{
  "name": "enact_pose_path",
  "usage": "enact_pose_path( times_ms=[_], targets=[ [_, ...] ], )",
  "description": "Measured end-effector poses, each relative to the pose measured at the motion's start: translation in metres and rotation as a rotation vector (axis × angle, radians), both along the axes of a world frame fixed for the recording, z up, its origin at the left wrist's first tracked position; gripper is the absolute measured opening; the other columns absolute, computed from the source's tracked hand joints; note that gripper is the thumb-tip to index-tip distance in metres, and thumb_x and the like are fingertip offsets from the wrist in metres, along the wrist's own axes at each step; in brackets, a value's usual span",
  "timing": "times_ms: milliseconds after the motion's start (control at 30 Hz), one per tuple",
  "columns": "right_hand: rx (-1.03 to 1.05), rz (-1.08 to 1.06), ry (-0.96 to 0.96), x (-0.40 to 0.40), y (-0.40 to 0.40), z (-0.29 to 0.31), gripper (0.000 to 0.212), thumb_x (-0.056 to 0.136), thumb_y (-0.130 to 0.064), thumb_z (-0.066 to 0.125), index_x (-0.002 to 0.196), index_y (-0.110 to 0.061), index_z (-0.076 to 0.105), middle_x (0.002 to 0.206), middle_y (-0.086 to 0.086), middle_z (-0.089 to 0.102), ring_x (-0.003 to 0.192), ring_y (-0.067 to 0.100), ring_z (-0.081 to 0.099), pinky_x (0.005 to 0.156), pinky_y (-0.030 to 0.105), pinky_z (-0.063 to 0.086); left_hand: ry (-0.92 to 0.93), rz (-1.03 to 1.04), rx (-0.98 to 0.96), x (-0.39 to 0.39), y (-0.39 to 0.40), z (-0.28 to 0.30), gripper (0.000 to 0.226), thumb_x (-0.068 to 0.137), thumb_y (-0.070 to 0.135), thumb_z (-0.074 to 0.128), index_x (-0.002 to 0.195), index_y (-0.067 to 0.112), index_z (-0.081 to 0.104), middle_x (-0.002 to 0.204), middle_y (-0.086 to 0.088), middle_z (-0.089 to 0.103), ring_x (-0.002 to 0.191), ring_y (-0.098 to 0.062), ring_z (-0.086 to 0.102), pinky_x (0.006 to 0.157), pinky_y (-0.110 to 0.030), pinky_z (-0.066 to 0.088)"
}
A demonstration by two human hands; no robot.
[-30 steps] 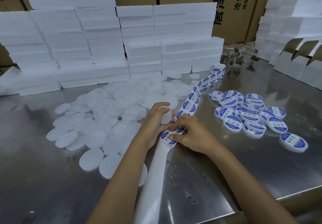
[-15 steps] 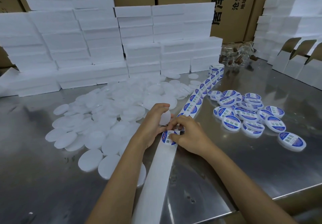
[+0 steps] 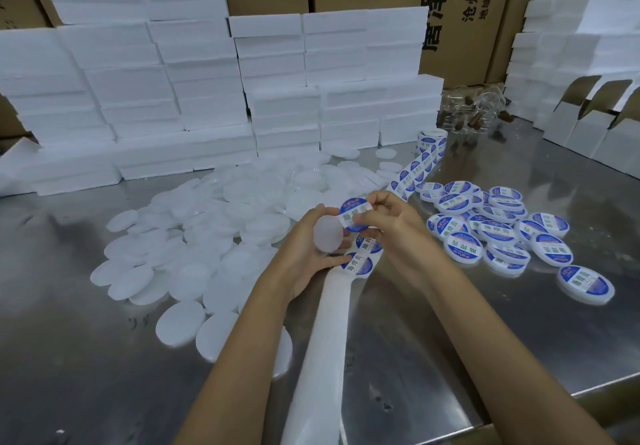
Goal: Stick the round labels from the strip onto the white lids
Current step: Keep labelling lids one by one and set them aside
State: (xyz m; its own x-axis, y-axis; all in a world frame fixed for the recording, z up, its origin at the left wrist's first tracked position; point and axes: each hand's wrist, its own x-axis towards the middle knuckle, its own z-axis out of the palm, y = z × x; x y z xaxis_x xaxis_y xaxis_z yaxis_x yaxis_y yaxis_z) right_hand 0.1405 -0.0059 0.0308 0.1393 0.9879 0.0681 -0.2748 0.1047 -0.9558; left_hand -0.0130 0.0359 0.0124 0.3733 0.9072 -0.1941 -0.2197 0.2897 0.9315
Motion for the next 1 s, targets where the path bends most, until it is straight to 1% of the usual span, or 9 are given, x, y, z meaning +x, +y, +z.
enact_pose_path(
  times_ms=[100, 233, 333, 467, 633, 700, 800, 933, 1000],
  targets=[
    [-0.014, -0.015, -0.010, -0.018, 0.009, -0.006, 0.026, 0.084, 0.007, 0.069, 0.093, -0.012, 0.054, 0.082, 0.006, 0.072, 0.073, 0.019, 0.066, 0.065, 0.027, 0.055, -0.213, -0.012, -0.028, 0.000, -0.001, -0.003, 0.036, 0.104, 0.020, 0.047, 0.127, -0.003, 0.063, 0.123, -0.021, 0.069, 0.111, -0.034, 0.068, 0.094, -0.045, 0.059],
    [0.000, -0.094, -0.148, -0.029, 0.012, -0.017, 0.028, 0.082, 0.005, 0.071, 0.092, -0.015, 0.054, 0.087, 0.007, 0.069, 0.075, 0.014, 0.063, 0.066, 0.024, 0.053, -0.412, -0.058, -0.095, 0.001, -0.004, 0.000, 0.028, 0.089, 0.014, 0.055, 0.101, -0.004, 0.073, 0.107, -0.023, 0.071, 0.093, -0.030, 0.072, 0.077, -0.039, 0.062],
    [0.028, -0.098, -0.227, -0.026, 0.013, -0.019, 0.029, 0.082, 0.005, 0.072, 0.093, -0.015, 0.053, 0.080, 0.000, 0.068, 0.069, 0.009, 0.063, 0.063, 0.020, 0.053, -0.410, 0.005, -0.142, 0.002, -0.003, 0.000, 0.026, 0.096, 0.016, 0.052, 0.113, -0.001, 0.063, 0.107, -0.022, 0.070, 0.092, -0.030, 0.070, 0.082, -0.042, 0.061],
    [0.041, -0.130, -0.256, -0.027, 0.012, -0.021, 0.031, 0.080, 0.002, 0.074, 0.091, -0.018, 0.053, 0.079, -0.001, 0.067, 0.066, 0.005, 0.062, 0.063, 0.019, 0.052, -0.403, 0.019, -0.163, 0.006, -0.006, 0.003, 0.034, 0.087, 0.015, 0.059, 0.118, 0.001, 0.062, 0.107, -0.021, 0.070, 0.090, -0.030, 0.069, 0.083, -0.038, 0.060],
    [0.061, -0.173, -0.319, -0.030, 0.011, -0.024, 0.033, 0.079, -0.002, 0.077, 0.092, -0.019, 0.053, 0.088, 0.009, 0.067, 0.072, 0.010, 0.062, 0.066, 0.022, 0.053, -0.361, 0.072, -0.166, 0.006, -0.007, 0.003, 0.035, 0.103, 0.014, 0.046, 0.134, -0.001, 0.057, 0.126, -0.024, 0.067, 0.098, -0.031, 0.067, 0.088, -0.038, 0.058],
    [0.062, -0.183, -0.347, -0.030, 0.012, -0.024, 0.033, 0.079, -0.002, 0.077, 0.092, -0.019, 0.052, 0.091, 0.012, 0.068, 0.073, 0.013, 0.063, 0.069, 0.026, 0.055, -0.347, 0.069, -0.158, 0.008, -0.009, 0.004, 0.035, 0.104, 0.014, 0.046, 0.134, 0.000, 0.058, 0.129, -0.022, 0.066, 0.103, -0.032, 0.066, 0.090, -0.038, 0.057],
    [0.073, -0.196, -0.373, -0.030, 0.012, -0.025, 0.033, 0.080, -0.002, 0.077, 0.091, -0.021, 0.052, 0.090, 0.010, 0.068, 0.074, 0.013, 0.063, 0.073, 0.032, 0.055, -0.352, 0.059, -0.151, 0.009, -0.011, 0.007, 0.031, 0.103, 0.013, 0.047, 0.129, 0.002, 0.060, 0.120, -0.019, 0.070, 0.100, -0.030, 0.068, 0.086, -0.036, 0.059],
    [0.135, -0.228, -0.454, -0.030, 0.012, -0.027, 0.036, 0.079, -0.002, 0.077, 0.092, -0.023, 0.052, 0.084, 0.001, 0.065, 0.071, 0.005, 0.062, 0.065, 0.020, 0.052, -0.352, 0.065, -0.154, 0.010, -0.013, 0.008, 0.033, 0.101, 0.012, 0.048, 0.131, 0.001, 0.058, 0.112, -0.018, 0.073, 0.092, -0.027, 0.073, 0.079, -0.034, 0.061],
    [0.165, -0.249, -0.501, -0.030, 0.011, -0.028, 0.036, 0.078, -0.005, 0.078, 0.096, -0.023, 0.052, 0.087, -0.004, 0.062, 0.072, -0.002, 0.059, 0.064, 0.013, 0.048, -0.353, 0.076, -0.153, 0.009, -0.013, 0.008, 0.035, 0.102, 0.013, 0.047, 0.133, -0.001, 0.057, 0.107, -0.017, 0.074, 0.093, -0.028, 0.074, 0.084, -0.036, 0.061]
  ],
)
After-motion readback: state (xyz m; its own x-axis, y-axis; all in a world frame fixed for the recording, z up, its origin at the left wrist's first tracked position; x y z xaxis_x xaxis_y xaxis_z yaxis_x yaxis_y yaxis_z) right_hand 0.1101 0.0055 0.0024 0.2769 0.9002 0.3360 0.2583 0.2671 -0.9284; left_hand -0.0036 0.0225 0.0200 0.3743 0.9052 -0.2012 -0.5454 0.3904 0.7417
